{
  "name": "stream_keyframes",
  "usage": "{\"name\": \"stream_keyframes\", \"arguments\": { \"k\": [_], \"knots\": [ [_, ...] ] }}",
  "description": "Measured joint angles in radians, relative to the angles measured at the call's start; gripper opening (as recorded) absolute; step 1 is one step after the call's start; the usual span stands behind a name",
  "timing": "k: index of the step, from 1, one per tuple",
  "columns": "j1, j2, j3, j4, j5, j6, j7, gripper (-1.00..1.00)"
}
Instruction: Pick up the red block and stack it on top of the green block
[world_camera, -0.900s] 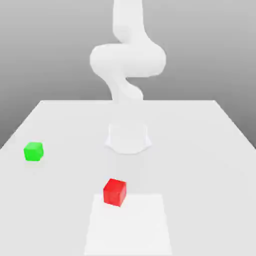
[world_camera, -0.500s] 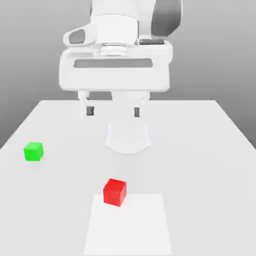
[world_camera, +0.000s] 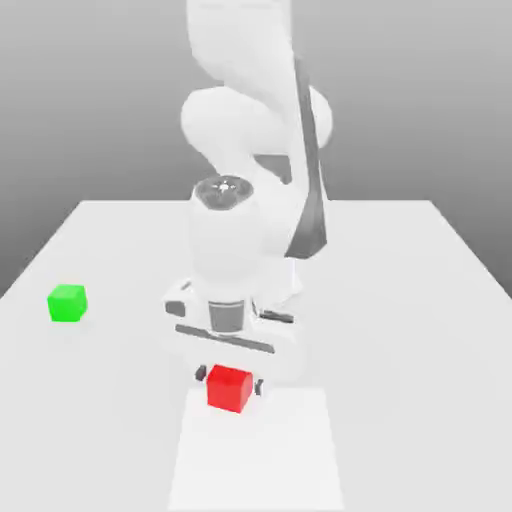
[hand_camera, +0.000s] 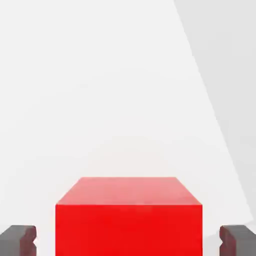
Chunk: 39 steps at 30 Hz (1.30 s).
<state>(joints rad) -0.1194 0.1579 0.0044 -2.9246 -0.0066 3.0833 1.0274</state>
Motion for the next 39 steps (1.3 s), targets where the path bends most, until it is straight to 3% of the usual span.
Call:
{"name": "stream_keyframes", "arguments": {
  "k": [4,13,31,35,39],
  "knots": [
    [0.000,0.004,0.000,0.000,-0.003,0.004,0.003,-1.00],
    [-0.027,-0.278,-0.008,-0.036,0.004,-0.242,0.016,-1.00],
    [-0.744,-0.364,-0.364,0.044,-0.155,-0.395,0.645,-1.00],
    [-0.802,-0.273,-0.428,0.070,-0.097,-0.333,0.675,-1.00],
    [-0.783,-0.153,-0.420,0.075,0.039,-0.226,0.586,-1.00]
  ]
}}
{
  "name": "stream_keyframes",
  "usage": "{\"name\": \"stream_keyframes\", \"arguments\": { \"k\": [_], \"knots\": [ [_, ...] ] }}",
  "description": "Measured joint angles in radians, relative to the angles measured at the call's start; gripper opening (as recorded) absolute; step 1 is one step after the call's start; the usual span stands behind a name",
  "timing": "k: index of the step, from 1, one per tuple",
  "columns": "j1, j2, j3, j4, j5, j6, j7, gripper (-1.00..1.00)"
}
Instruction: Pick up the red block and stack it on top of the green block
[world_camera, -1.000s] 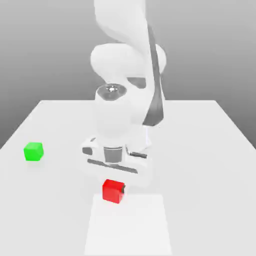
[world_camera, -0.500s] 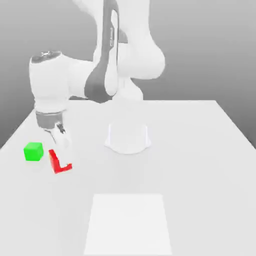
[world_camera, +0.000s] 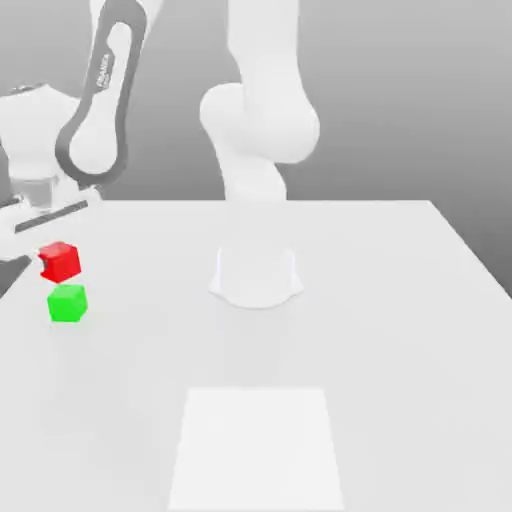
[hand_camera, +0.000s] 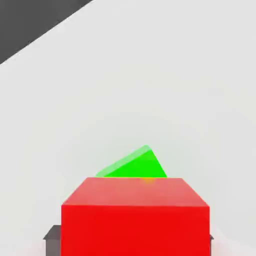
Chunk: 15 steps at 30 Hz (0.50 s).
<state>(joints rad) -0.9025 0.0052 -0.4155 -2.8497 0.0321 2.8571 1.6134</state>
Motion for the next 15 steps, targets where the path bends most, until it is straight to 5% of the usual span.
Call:
{"name": "stream_keyframes", "arguments": {
  "k": [1,2,8,15],
  "knots": [
    [-0.005,0.032,0.016,0.001,0.043,0.028,-0.030,-1.00],
    [-0.012,0.055,0.029,0.001,0.077,0.048,-0.054,1.00],
    [-0.013,0.067,0.033,0.002,0.095,0.057,-0.066,1.00],
    [-0.060,-0.106,0.025,-0.003,-0.111,-0.098,0.079,1.00]
  ]
}}
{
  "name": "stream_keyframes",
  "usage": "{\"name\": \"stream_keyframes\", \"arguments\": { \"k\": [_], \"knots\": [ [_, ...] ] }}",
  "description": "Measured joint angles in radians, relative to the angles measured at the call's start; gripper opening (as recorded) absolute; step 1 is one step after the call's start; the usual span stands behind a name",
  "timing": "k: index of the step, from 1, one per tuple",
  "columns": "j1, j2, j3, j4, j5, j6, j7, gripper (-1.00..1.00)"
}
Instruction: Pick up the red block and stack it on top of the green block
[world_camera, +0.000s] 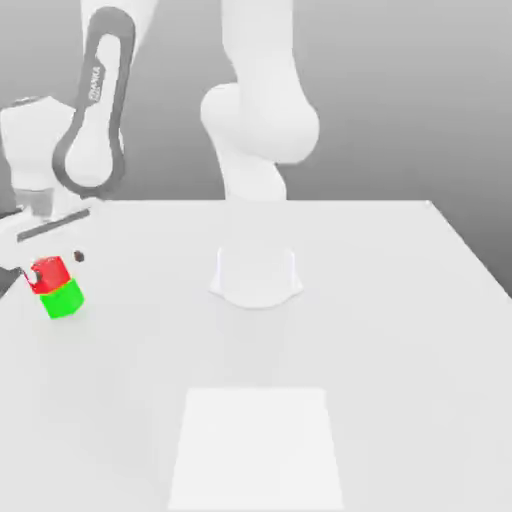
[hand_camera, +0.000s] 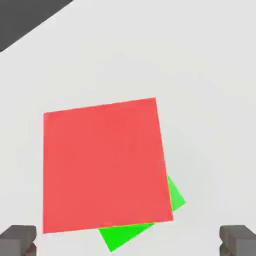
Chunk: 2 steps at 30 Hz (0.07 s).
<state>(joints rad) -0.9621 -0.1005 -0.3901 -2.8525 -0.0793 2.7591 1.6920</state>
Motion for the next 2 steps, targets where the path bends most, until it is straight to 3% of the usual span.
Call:
{"name": "stream_keyframes", "arguments": {
  "k": [2],
  "knots": [
    [-0.022,-0.055,0.012,-0.003,-0.044,-0.051,0.031,1.00]
  ]
}}
